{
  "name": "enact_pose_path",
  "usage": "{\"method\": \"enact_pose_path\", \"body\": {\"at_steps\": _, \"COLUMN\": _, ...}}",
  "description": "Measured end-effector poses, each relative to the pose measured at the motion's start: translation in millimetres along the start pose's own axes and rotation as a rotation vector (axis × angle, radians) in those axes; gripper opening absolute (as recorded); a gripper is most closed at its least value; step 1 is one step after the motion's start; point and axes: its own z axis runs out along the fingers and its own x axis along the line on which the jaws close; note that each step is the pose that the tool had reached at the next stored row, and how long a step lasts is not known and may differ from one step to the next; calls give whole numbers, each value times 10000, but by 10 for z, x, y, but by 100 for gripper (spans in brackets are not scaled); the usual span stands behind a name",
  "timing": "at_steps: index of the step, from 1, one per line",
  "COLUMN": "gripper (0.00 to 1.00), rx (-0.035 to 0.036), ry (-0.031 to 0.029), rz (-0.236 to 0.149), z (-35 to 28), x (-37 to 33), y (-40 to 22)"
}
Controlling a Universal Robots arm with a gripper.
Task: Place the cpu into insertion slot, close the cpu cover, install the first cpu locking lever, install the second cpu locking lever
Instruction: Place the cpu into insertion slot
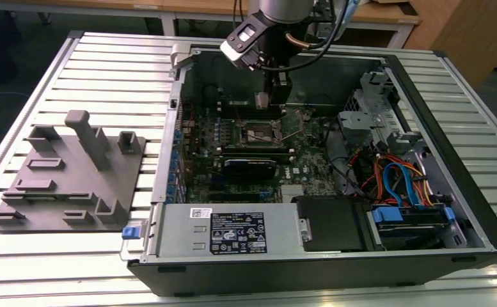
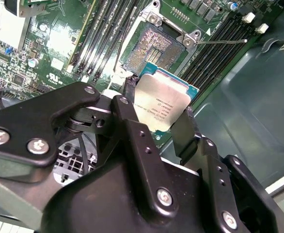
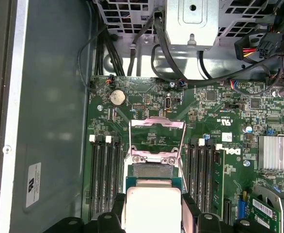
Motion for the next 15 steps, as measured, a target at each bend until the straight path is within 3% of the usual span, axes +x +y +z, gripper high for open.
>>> {"method": "enact_pose_path", "body": {"at_steps": 6, "gripper": 54, "rx": -1, "ry": 1, "rz": 8, "z": 22, "x": -1, "y": -1}}
{"method": "enact_pose_path", "body": {"at_steps": 15, "gripper": 54, "rx": 0, "ry": 0, "rz": -9, "z": 183, "x": -6, "y": -11}}
